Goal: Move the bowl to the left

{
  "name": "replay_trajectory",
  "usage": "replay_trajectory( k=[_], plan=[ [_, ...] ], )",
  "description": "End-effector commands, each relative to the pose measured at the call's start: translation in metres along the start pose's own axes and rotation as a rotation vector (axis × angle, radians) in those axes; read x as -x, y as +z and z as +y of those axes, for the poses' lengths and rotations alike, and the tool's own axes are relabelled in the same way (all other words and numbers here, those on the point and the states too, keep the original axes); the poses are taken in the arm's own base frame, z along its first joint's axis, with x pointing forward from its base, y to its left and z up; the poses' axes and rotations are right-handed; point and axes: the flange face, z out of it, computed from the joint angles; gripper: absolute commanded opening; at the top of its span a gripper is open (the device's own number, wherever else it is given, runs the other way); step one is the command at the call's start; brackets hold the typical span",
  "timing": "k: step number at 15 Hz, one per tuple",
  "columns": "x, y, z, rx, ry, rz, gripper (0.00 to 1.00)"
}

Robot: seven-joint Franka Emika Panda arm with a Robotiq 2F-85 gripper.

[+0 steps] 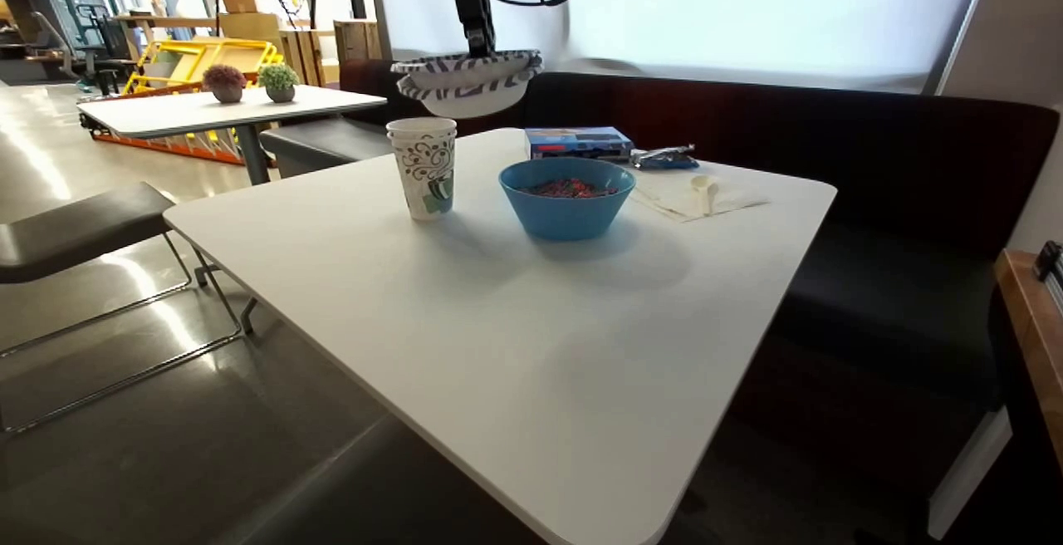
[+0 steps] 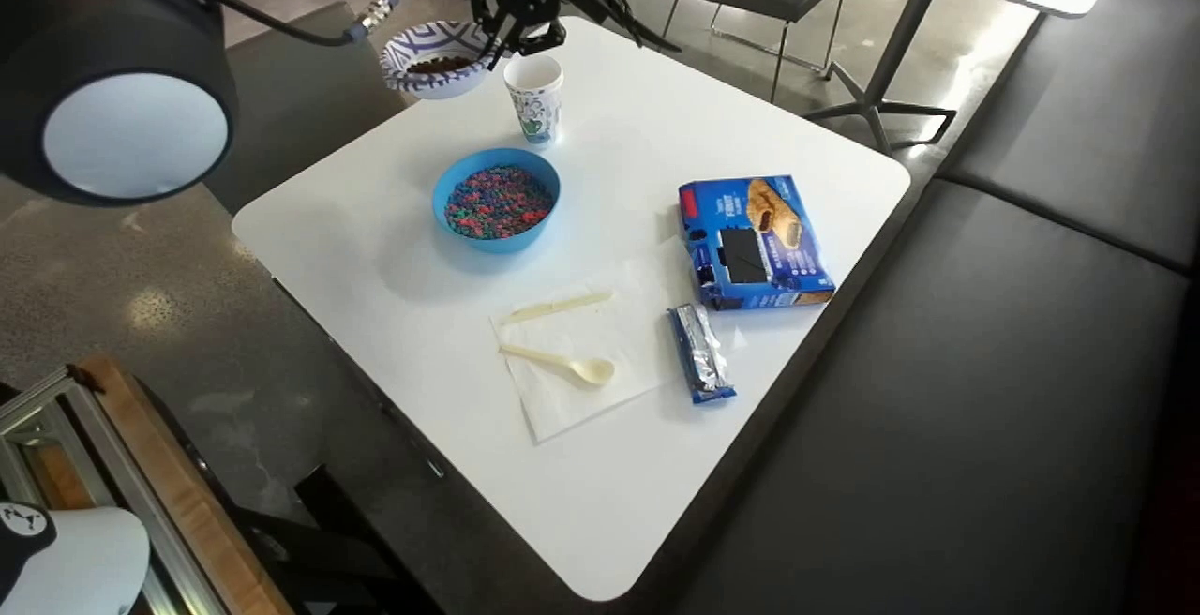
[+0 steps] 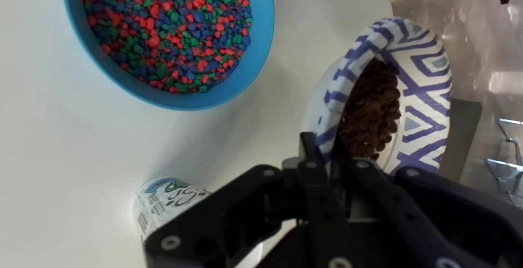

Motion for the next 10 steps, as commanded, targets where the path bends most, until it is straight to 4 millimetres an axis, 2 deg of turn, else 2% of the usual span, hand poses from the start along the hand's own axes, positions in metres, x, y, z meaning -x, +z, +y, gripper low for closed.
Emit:
replay_trajectory(
  k=[1,4,5,10],
  plan=[
    [-0.004,0.004,-0.005,0.007,-0.011,-0.012,0.10],
    [-0.003,0.004,-0.004,0.012,-0.021,-0.017,0.10],
    [-0.002,0.003,-0.002,0.011,-0.020,-0.015,0.02],
    [-0.018,0.033,-0.015,-0.001,-0.163,-0.077,0.02]
  ],
)
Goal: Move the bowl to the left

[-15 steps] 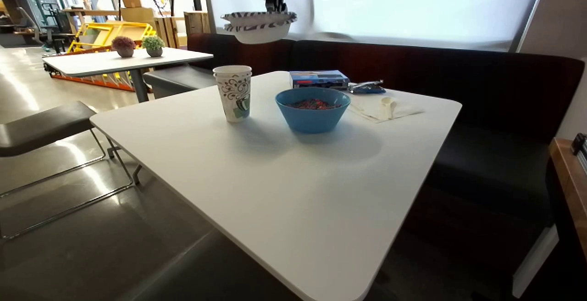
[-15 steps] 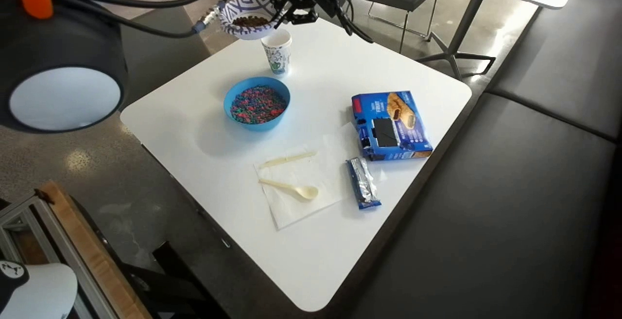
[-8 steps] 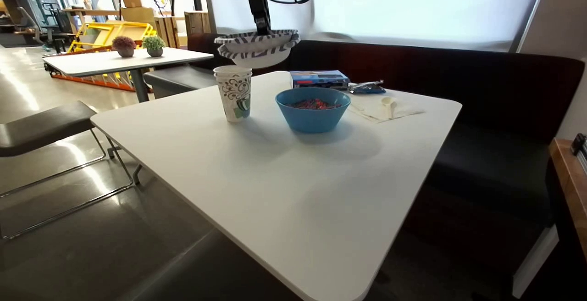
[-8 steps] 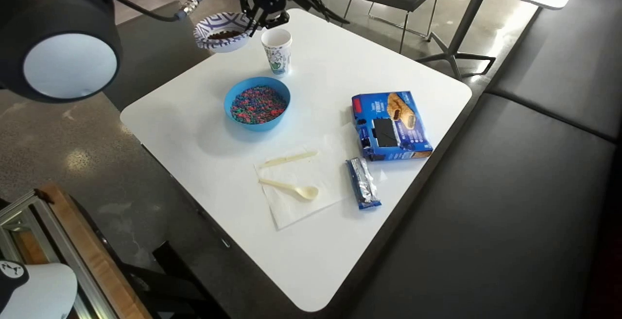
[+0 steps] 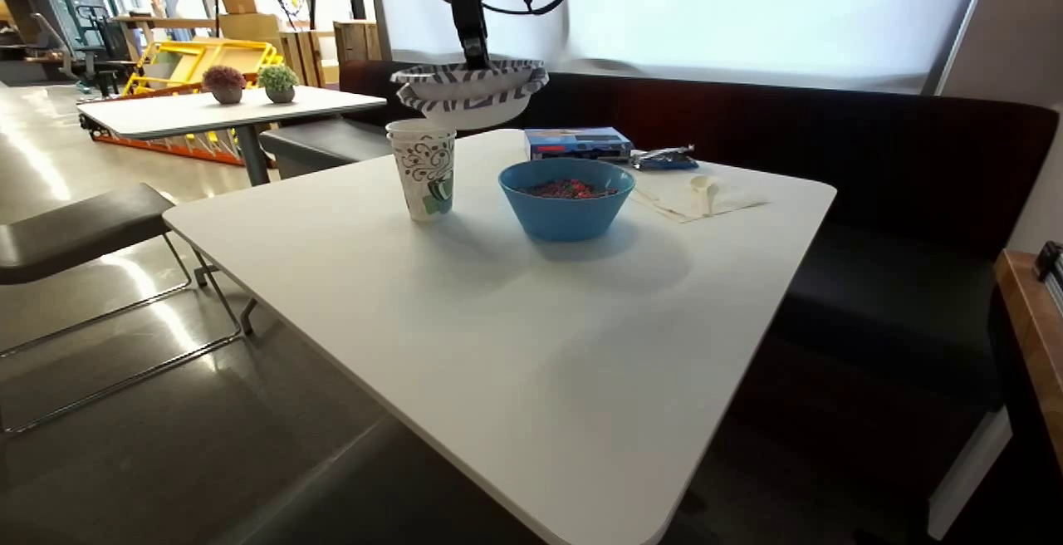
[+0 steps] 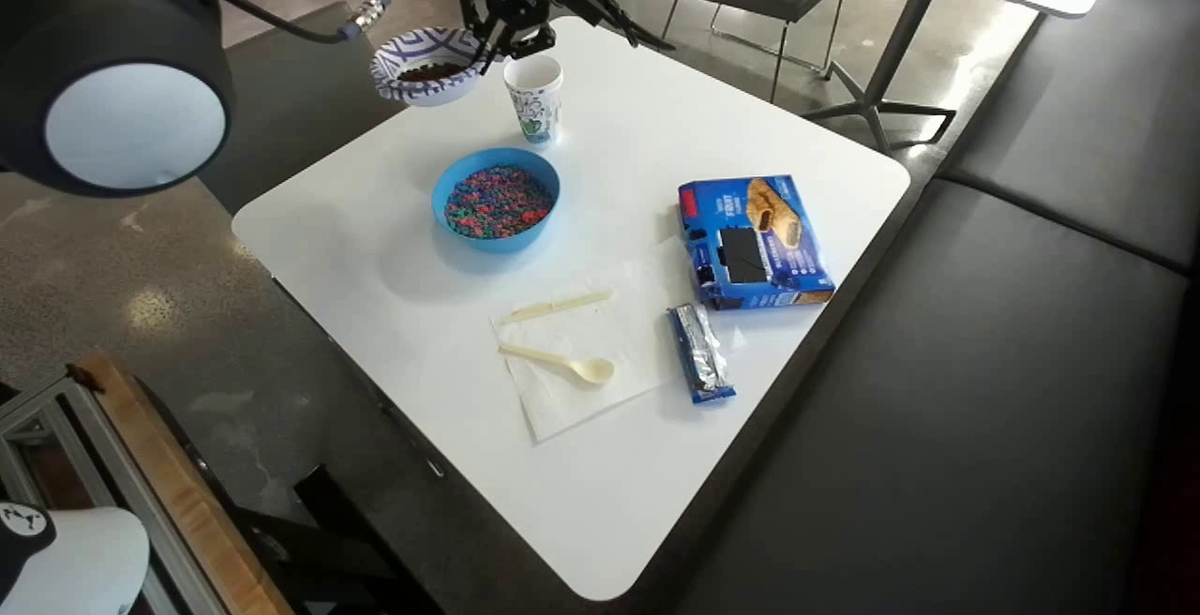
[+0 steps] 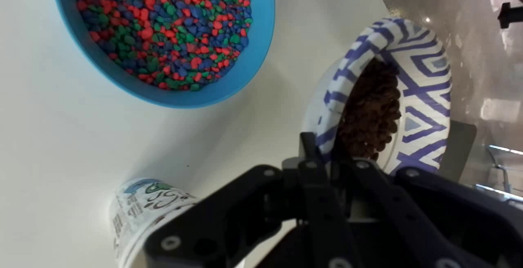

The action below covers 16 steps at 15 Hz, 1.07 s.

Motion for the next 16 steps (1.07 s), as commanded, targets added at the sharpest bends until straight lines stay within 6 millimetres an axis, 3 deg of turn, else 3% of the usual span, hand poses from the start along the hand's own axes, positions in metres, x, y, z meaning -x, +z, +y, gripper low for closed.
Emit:
replay_trajectory(
  k=[1,12,16],
  plan=[
    [-0.014,0.025,-0.009,-0.008,-0.112,-0.056,0.02],
    [-0.054,0.117,-0.015,0.055,-0.265,-0.126,0.02],
    [-0.056,0.130,-0.028,0.085,-0.296,-0.141,0.02]
  ],
)
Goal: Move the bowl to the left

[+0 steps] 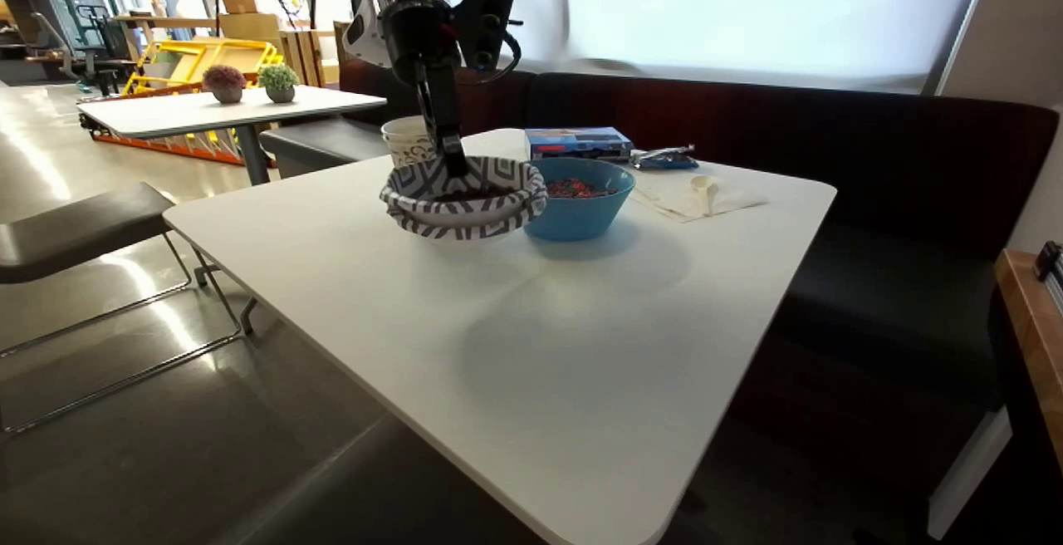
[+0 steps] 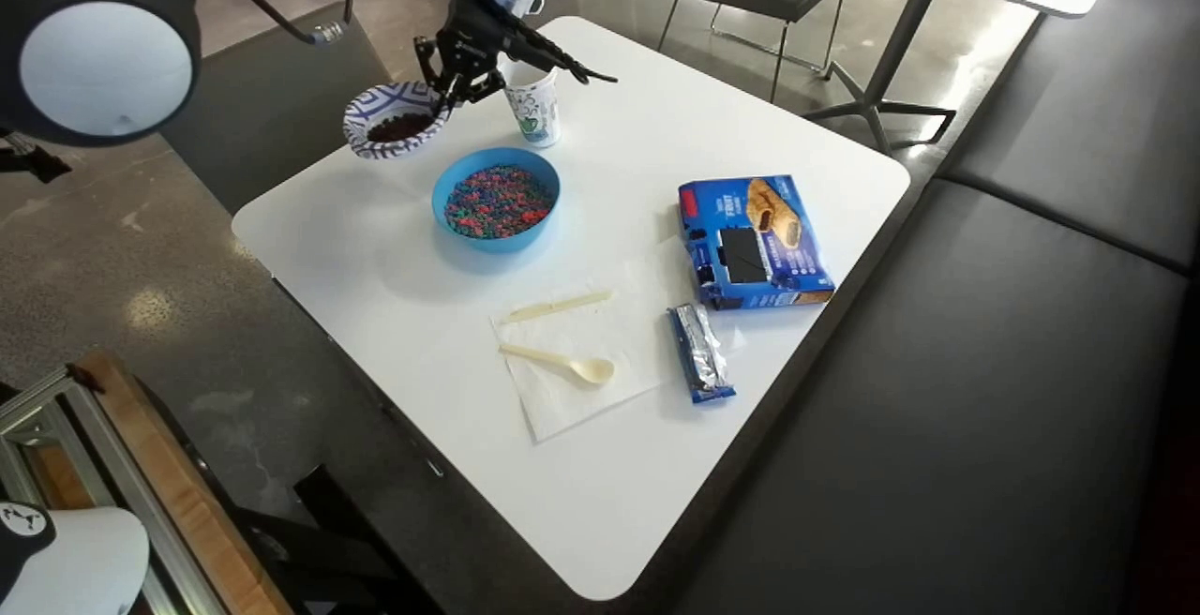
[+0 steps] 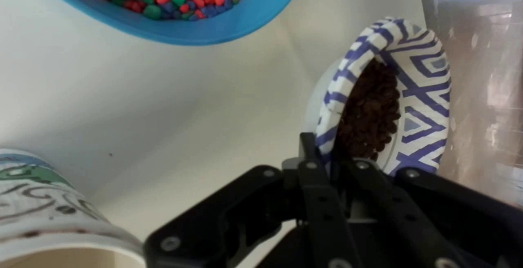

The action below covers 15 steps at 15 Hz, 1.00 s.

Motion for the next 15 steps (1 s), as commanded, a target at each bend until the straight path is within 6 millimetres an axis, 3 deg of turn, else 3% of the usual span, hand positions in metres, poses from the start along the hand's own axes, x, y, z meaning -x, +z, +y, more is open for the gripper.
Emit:
replay_trajectory(
  k=[1,8,15],
  plan=[
    [-0.002,0.019,-0.010,0.043,-0.033,-0.036,0.02],
    [-0.001,0.029,-0.024,0.091,-0.027,-0.042,0.02],
    [0.008,0.023,-0.031,0.161,-0.013,-0.034,0.02]
  ],
)
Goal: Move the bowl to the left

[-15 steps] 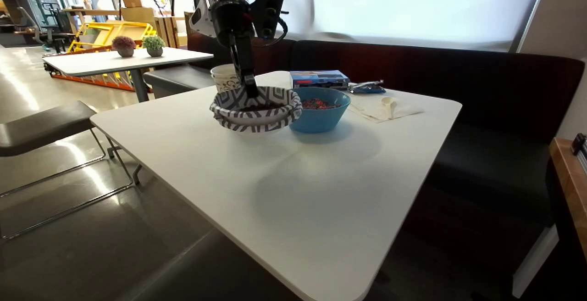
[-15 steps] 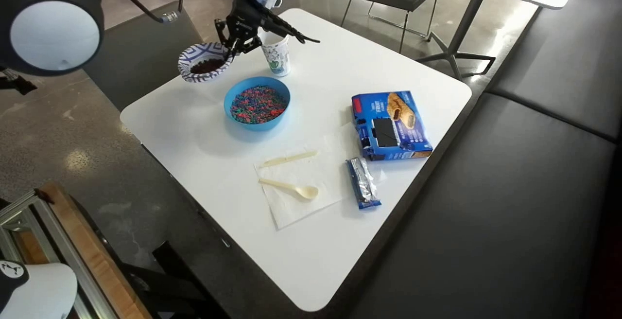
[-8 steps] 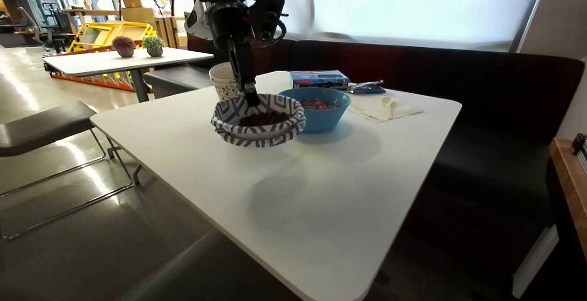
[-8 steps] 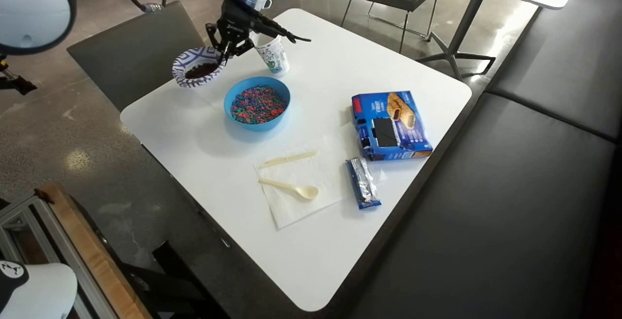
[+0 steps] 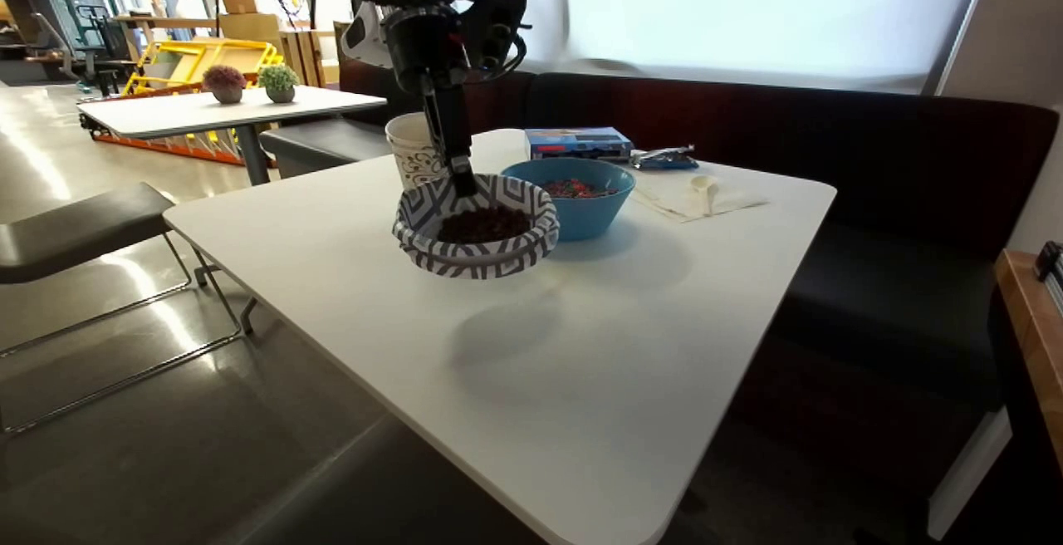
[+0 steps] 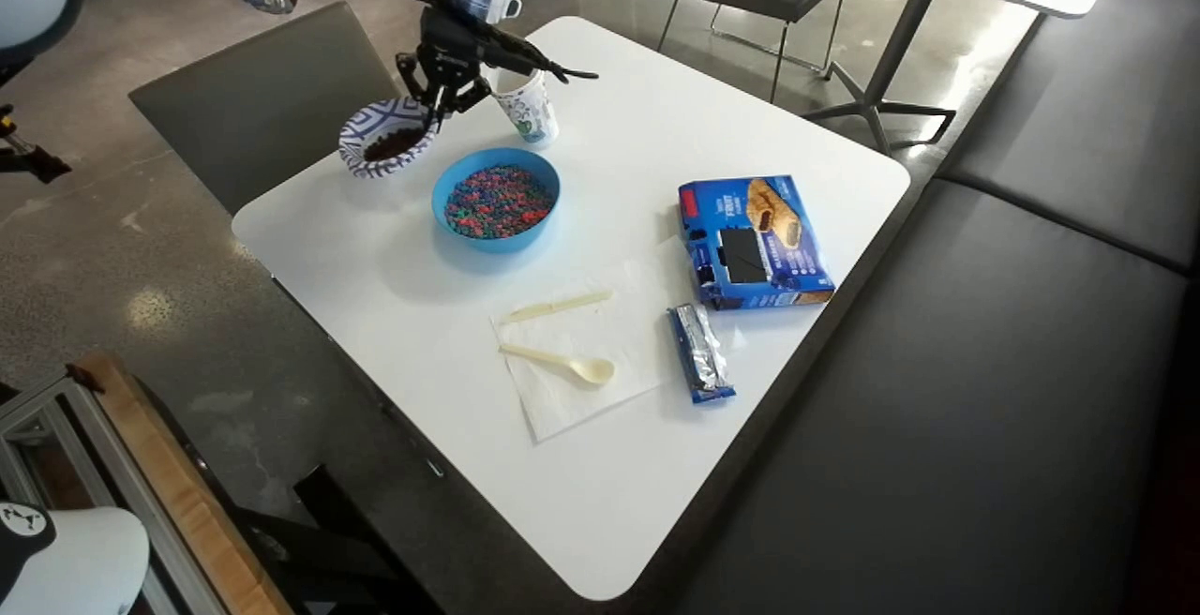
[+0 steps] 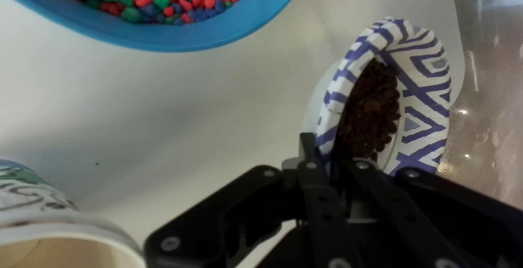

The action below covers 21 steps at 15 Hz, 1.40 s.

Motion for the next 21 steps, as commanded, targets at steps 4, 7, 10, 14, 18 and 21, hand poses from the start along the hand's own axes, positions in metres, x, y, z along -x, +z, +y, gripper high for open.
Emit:
replay_trajectory(
  k=[4,7,10,14,18,21],
  plan=[
    [0.010,-0.008,-0.013,0.101,-0.011,-0.017,0.02],
    [0.011,-0.008,-0.018,0.098,-0.017,-0.026,0.02],
    [0.009,0.002,-0.020,0.071,-0.033,-0.039,0.02],
    [0.008,0.023,-0.017,0.032,-0.040,-0.057,0.02],
    [0.006,0.042,-0.010,0.003,-0.061,-0.076,0.02],
    [0.003,0.053,-0.007,-0.017,-0.079,-0.090,0.02]
  ],
)
